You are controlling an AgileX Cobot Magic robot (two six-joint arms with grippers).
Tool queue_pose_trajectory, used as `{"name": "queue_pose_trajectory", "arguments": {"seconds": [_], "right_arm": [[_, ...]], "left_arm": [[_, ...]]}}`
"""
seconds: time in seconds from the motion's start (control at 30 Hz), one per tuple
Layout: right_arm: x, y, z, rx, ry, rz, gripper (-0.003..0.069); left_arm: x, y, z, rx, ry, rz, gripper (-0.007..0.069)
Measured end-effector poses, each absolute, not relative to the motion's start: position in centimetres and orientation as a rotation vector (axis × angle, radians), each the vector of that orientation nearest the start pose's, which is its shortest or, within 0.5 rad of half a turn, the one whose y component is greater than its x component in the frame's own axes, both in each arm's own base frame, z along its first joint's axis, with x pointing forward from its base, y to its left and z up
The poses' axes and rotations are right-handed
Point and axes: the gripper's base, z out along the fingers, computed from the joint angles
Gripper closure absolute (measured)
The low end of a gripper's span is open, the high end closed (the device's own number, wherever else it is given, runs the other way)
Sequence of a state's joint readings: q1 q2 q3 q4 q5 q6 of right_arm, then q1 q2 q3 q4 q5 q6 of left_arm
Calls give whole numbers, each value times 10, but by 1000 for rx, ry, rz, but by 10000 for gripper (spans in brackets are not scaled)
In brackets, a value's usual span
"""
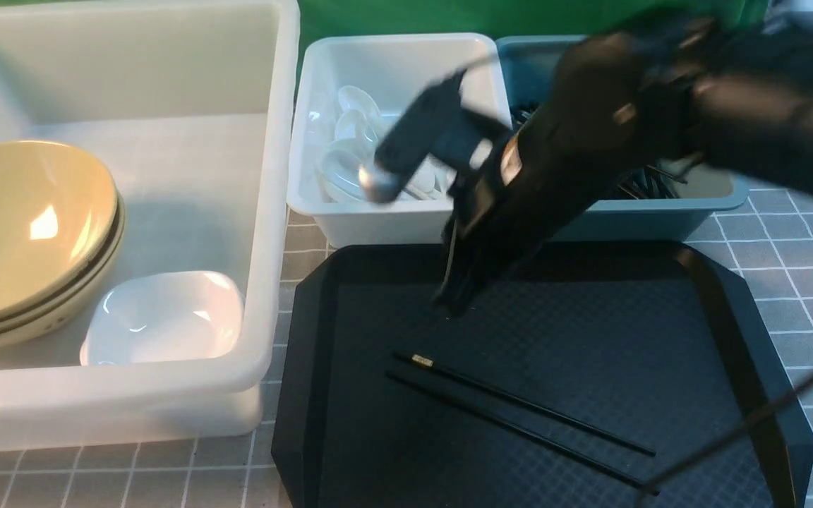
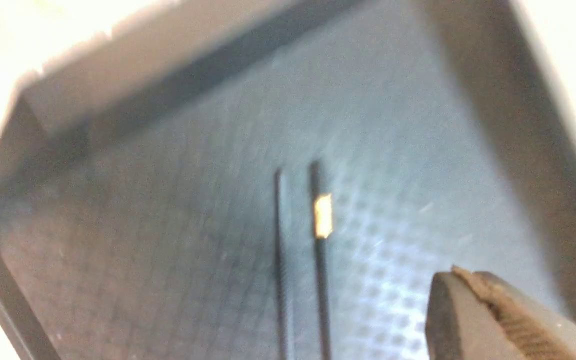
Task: On grey table put chopsticks spoon bowls plates into blue grey white boxes.
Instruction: 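Move the grippers toward the tableware on the black tray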
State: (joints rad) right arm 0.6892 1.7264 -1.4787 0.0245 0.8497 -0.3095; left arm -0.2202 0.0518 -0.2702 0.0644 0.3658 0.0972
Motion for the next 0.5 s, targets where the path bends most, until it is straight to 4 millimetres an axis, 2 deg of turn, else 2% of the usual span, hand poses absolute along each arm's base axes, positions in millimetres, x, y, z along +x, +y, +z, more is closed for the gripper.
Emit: {"name": "queue_pose_trajectory", "arguments": {"seconds": [0.1, 0.17, 0.2, 0.23, 0.3, 0.37, 0.5], "right_arm": [[289, 240, 308, -1231, 2283, 169, 625], [291, 241, 291, -1273, 2361, 150, 606], [294, 244, 277, -1298, 2409, 140, 581], [295, 245, 274, -1301, 2416, 138, 576], [303, 252, 243, -1341, 2491, 118, 484], [307, 255, 221, -1366, 2540, 104, 394], [312, 259, 195, -1405, 2587, 87, 270]], "left_arm": [[43, -7, 267, 289, 1605, -29, 633], [43, -7, 267, 289, 1605, -29, 633], [43, -7, 267, 289, 1605, -29, 633], [43, -7, 267, 288, 1604, -30, 633], [43, -7, 267, 289, 1605, -30, 633], [43, -8, 266, 289, 1607, -29, 633], [43, -8, 266, 289, 1607, -29, 633]]}}
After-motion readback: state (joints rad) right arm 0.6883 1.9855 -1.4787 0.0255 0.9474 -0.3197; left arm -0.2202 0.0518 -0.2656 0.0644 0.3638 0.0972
